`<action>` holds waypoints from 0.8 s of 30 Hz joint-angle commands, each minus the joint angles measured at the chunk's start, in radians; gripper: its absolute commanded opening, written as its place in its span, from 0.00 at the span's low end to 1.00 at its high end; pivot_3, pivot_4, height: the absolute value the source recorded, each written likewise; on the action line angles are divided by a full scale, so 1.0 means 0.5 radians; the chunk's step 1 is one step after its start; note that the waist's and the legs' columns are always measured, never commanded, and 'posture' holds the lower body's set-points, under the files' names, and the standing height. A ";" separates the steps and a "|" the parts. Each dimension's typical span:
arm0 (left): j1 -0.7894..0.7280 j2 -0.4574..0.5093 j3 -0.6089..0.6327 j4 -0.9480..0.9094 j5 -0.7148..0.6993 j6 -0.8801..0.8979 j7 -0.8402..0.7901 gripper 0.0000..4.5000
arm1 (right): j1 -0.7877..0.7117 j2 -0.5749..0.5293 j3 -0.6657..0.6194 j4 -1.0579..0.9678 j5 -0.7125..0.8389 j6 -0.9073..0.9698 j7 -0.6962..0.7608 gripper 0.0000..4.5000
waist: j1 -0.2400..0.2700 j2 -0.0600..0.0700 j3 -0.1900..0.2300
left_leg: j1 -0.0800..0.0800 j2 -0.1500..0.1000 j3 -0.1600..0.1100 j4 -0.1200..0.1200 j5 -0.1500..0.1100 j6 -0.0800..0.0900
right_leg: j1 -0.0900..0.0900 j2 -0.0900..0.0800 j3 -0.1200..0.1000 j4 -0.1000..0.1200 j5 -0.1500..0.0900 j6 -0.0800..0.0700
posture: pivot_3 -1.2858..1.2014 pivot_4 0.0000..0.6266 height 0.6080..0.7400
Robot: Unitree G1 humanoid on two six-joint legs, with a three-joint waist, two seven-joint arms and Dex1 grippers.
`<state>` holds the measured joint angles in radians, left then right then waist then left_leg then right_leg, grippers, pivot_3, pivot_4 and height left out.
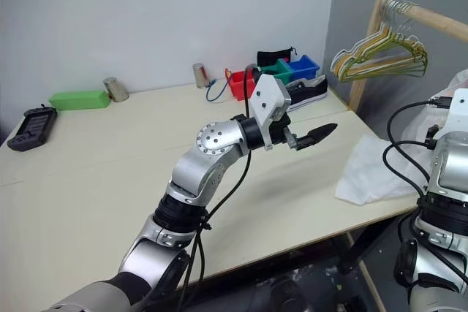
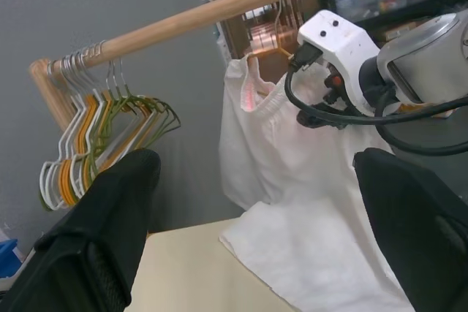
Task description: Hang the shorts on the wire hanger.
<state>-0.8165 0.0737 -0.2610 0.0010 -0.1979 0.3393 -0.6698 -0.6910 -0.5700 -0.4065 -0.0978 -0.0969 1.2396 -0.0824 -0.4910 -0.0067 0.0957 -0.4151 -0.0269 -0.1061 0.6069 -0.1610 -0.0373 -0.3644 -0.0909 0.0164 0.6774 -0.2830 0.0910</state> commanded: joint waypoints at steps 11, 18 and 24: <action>0.045 0.171 0.150 -0.151 -0.086 0.087 -0.030 1.00 | -0.303 0.180 0.309 -0.951 -0.126 0.632 -0.119 0.99 | -0.006 0.000 0.000 | 0.000 0.001 -0.003 -0.001 0.000 0.000 | -0.001 0.000 -0.001 0.000 0.000 0.000 | 0.33 0.05 1.00; 0.238 0.222 0.498 -0.178 -0.035 0.276 0.440 1.00 | -0.172 0.560 0.580 -0.785 0.121 -0.052 0.108 0.99 | -0.029 0.000 -0.004 | 0.002 0.006 -0.006 -0.003 0.000 0.000 | 0.000 0.005 -0.004 0.000 0.000 0.000 | 0.36 0.06 1.00; 0.726 0.301 0.662 -0.392 0.107 0.357 0.775 1.00 | 0.116 0.793 0.722 -0.367 0.150 -0.715 0.146 0.99 | 0.066 -0.001 -0.004 | 0.001 0.004 -0.006 -0.004 0.000 0.000 | -0.001 0.005 -0.002 0.001 0.000 0.000 | 0.40 0.06 1.00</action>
<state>-0.4785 0.2146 0.0313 -0.1300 -0.1676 0.5087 -0.3345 -0.6439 -0.1855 -0.0657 -0.3121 -0.0235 0.9956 -0.0158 -0.4577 -0.0070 0.0939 -0.4145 -0.0248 -0.1094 0.6049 -0.1610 -0.0373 -0.3650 -0.0886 0.0155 0.6783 -0.2829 0.0910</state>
